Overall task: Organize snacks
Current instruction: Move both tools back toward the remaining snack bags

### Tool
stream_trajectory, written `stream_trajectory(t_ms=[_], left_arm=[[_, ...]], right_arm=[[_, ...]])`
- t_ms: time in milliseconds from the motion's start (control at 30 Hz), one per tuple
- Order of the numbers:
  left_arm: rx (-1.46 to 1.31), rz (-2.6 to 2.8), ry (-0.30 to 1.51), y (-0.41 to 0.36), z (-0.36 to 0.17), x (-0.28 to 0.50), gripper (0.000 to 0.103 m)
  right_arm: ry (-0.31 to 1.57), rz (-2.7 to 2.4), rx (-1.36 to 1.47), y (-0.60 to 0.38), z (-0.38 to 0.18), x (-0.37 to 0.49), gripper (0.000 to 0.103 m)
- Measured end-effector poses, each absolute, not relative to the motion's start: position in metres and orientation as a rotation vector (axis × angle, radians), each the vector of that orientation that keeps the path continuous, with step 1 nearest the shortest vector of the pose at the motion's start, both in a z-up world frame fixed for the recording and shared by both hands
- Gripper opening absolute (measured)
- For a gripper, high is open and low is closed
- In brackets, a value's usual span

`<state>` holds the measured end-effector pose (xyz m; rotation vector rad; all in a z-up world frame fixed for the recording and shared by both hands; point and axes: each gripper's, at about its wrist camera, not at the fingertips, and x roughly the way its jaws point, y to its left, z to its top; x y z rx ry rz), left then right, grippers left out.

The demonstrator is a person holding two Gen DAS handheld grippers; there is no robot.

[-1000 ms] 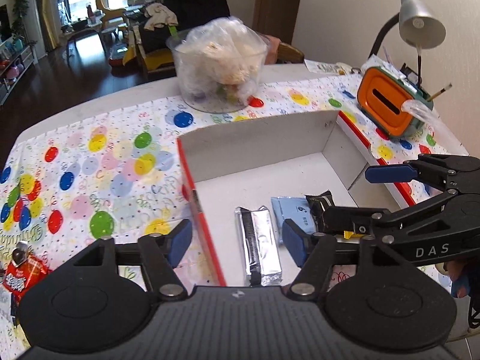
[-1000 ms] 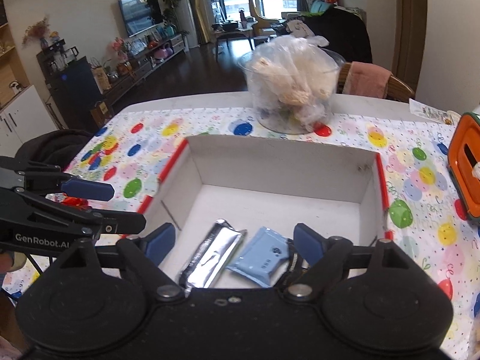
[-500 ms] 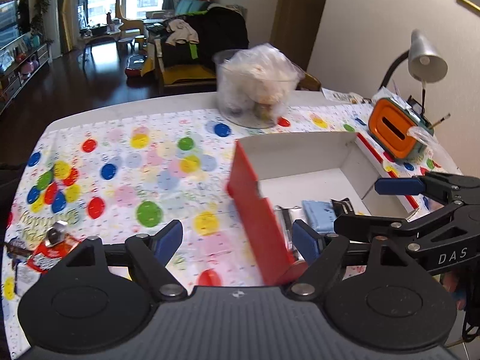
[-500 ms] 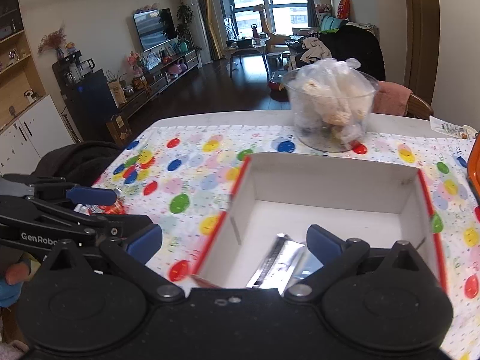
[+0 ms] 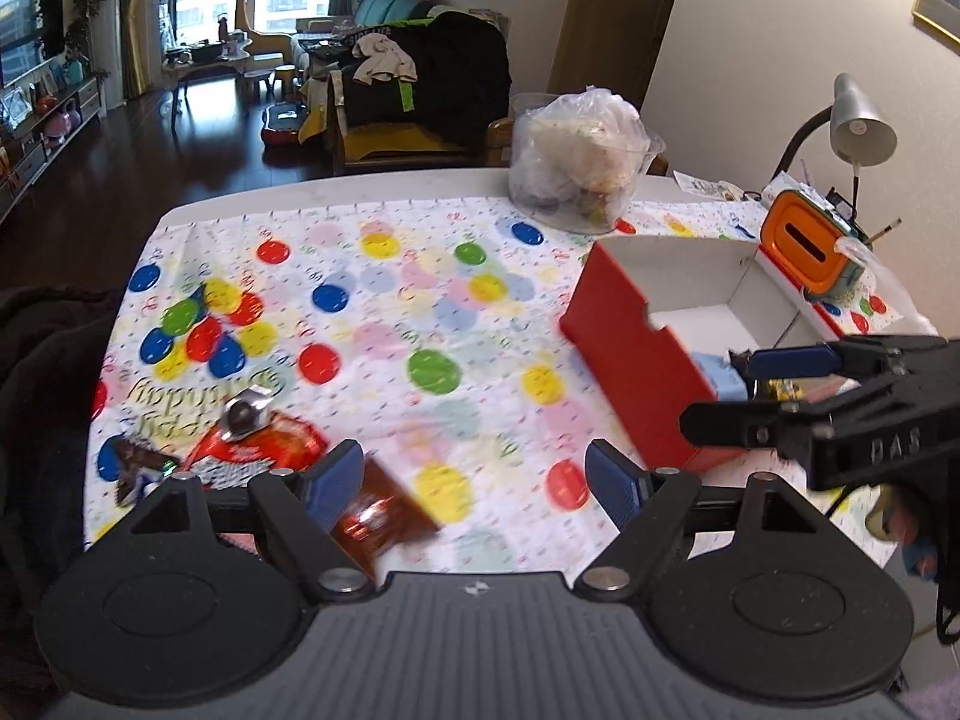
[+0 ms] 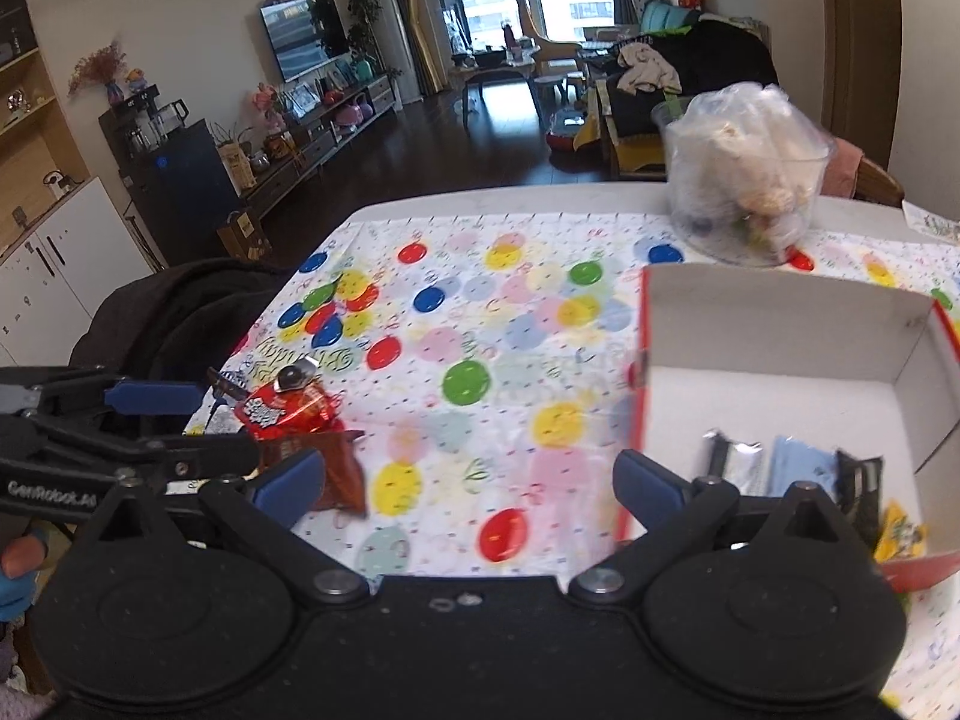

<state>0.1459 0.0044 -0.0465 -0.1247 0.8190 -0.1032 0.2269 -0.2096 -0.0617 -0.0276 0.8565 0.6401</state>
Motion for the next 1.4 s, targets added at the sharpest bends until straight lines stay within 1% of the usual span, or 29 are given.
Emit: stream_trajectory(t_ms=[400, 567, 933, 1033, 1167, 1300, 1333, 1400], left_arm=[[-0.069, -0.179, 0.892, 0.079, -0.088, 0.12, 0.081], [-0.009, -0.194, 0.91, 0.091, -0.105, 0.121, 0.081], [0.043, -0.22, 0.894, 0.106, -0.116, 0.117, 0.081], [0.053, -0.206, 0.883, 0.109, -0.117, 0.115, 0.081], [0.04, -0.198, 0.875, 0.115, -0.117, 0.112, 0.081], [0.035, -0.194, 0.876, 0.119, -0.118, 0.111, 0.081], [0.037, -0.195, 0.876, 0.119, -0.119, 0.11, 0.081], [0.045, -0.199, 0.878, 0.119, -0.12, 0.11, 0.081]], right_arm=[[0.987, 0.537, -0.015, -0.131, -0.087, 0.223, 0.103], [1.043, 0.458, -0.039, -0.102, -0.106, 0.234, 0.101], [1.203, 0.34, 0.099, -0.052, -0.136, 0.259, 0.098], [1.259, 0.271, 0.17, -0.048, -0.145, 0.265, 0.096], [1.355, 0.159, 0.259, -0.048, -0.161, 0.273, 0.084], [1.416, 0.096, 0.39, -0.05, -0.172, 0.282, 0.082], [1.427, 0.099, 0.4, -0.047, -0.173, 0.283, 0.08], [1.43, 0.113, 0.385, -0.039, -0.171, 0.281, 0.08]])
